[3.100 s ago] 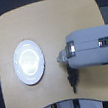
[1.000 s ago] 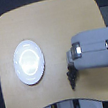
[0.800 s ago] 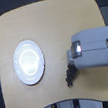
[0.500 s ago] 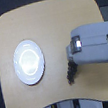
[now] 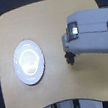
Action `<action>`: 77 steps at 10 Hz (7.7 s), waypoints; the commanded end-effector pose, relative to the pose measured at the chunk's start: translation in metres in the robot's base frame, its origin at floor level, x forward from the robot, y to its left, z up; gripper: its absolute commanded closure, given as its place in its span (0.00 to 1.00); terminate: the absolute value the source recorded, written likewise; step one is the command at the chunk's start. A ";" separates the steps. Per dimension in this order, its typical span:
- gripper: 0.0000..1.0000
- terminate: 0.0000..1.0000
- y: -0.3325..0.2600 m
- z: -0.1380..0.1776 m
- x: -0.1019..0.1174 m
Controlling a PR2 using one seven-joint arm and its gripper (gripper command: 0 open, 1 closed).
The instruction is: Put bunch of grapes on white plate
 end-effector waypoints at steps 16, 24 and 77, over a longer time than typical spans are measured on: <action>1.00 0.00 0.264 0.018 0.024; 1.00 0.00 0.270 -0.016 0.023; 0.00 0.00 -0.190 0.106 0.059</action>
